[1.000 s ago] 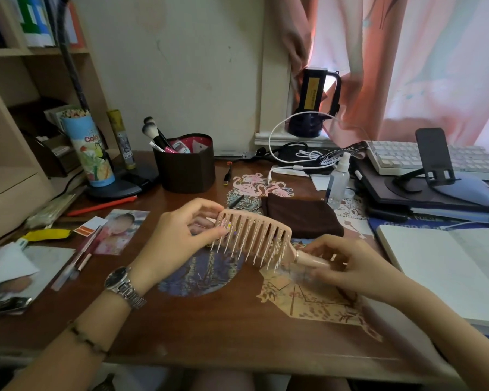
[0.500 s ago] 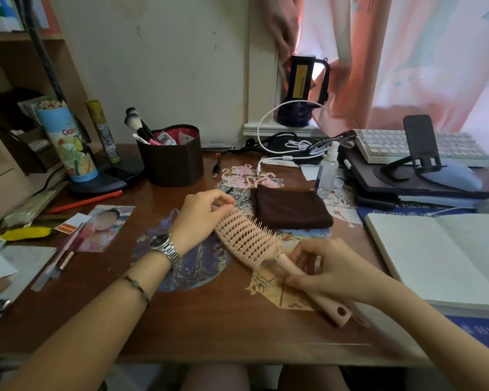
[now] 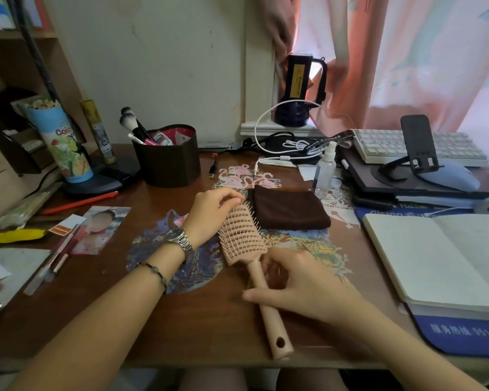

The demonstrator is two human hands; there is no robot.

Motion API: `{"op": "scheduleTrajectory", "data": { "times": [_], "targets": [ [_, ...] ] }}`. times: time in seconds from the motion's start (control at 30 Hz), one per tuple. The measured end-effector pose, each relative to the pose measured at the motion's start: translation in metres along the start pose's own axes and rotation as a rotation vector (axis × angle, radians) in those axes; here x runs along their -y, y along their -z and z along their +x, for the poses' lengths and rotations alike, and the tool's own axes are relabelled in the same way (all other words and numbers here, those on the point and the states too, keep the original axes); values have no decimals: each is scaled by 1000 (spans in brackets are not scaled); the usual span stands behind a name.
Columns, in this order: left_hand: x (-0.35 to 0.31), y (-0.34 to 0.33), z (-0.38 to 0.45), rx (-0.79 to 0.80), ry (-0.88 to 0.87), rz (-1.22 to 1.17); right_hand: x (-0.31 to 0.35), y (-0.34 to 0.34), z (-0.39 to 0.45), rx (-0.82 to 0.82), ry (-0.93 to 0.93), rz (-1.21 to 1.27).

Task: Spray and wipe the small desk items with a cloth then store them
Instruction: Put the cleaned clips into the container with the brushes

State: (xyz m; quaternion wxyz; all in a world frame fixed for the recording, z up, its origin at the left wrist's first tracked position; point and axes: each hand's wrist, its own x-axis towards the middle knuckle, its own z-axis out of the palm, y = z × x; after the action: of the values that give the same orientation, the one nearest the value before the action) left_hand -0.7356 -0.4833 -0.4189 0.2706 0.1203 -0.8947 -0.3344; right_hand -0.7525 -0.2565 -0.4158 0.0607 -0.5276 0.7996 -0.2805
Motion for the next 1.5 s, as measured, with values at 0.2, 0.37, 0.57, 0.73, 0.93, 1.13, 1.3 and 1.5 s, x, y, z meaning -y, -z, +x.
{"op": "scheduleTrajectory", "data": {
  "times": [0.2, 0.37, 0.57, 0.73, 0.93, 1.13, 1.3, 1.5],
  "targets": [
    [-12, 15, -11, -118, -11, 197, -17, 17, 2, 33, -27, -46],
    [-50, 31, -51, -76, 76, 349, -38, 39, -3, 2, -103, -274],
    [-85, 16, -115, 105, 292, 346, -43, 44, -4, -16, -107, -315],
    [-90, 4, -131, 138, 322, 339, -41, 36, -6, -14, -100, -309],
    [-76, 23, -138, 61, 351, 263, -42, 32, -6, -7, -106, -321],
    [-56, 35, -144, -9, 336, 243, -32, 26, 4, -4, -84, -448],
    [-46, 40, -146, -47, 239, 373, -25, 21, 11, 18, -55, -445],
    [-39, 67, -149, -120, 223, 356, -20, 17, 22, 27, -34, -423]
  ]
}}
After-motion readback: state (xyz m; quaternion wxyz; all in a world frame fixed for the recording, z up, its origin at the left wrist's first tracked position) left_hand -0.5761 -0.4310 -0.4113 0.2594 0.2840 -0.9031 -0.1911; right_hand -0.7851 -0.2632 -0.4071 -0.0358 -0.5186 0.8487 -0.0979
